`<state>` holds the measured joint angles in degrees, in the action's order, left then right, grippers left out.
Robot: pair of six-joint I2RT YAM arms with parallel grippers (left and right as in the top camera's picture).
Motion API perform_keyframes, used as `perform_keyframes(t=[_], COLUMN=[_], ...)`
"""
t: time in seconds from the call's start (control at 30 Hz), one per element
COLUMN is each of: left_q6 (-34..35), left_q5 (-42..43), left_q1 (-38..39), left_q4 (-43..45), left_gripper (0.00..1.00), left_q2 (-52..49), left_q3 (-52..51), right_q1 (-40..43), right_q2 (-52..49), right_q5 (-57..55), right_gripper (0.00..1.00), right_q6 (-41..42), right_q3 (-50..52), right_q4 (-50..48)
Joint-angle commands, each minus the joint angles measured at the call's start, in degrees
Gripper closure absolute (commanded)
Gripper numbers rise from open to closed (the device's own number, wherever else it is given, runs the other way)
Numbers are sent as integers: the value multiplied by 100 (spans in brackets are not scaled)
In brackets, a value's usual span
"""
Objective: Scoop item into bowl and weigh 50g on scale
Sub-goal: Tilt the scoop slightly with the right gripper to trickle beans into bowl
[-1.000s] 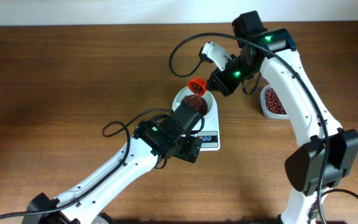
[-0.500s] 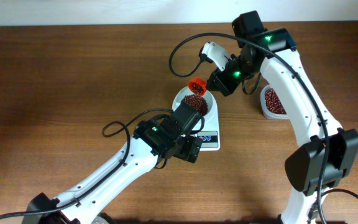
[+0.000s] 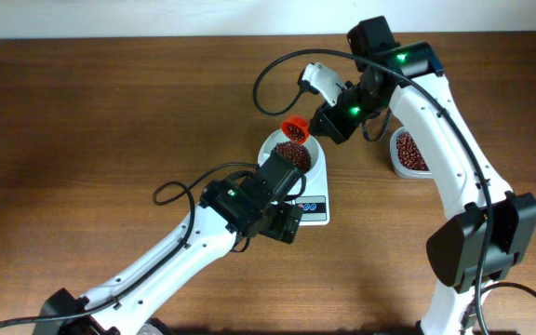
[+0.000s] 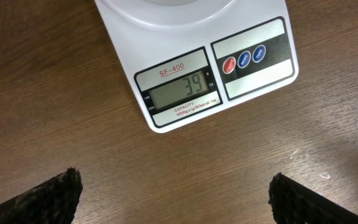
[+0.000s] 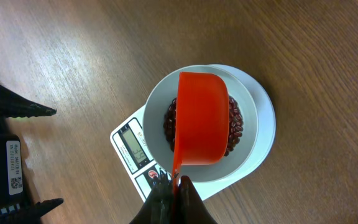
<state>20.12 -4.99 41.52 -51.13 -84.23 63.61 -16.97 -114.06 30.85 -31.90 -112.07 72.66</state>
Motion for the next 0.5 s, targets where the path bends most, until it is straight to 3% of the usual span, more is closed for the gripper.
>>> perform_keyframes(t=[0.0, 0.47], left_q6=[-87, -87], left_q5=[-85, -85], left_q1=[7, 7], left_q4=[9, 9], left_gripper=[1, 1], left_q2=[-11, -11], left_q3=[-63, -63], right_q1=[-22, -188], right_q2=[66, 66], right_q5=[-11, -946], right_gripper=[96, 96], right_q6=[-26, -173], right_q3=[-114, -114], right_q4=[0, 46])
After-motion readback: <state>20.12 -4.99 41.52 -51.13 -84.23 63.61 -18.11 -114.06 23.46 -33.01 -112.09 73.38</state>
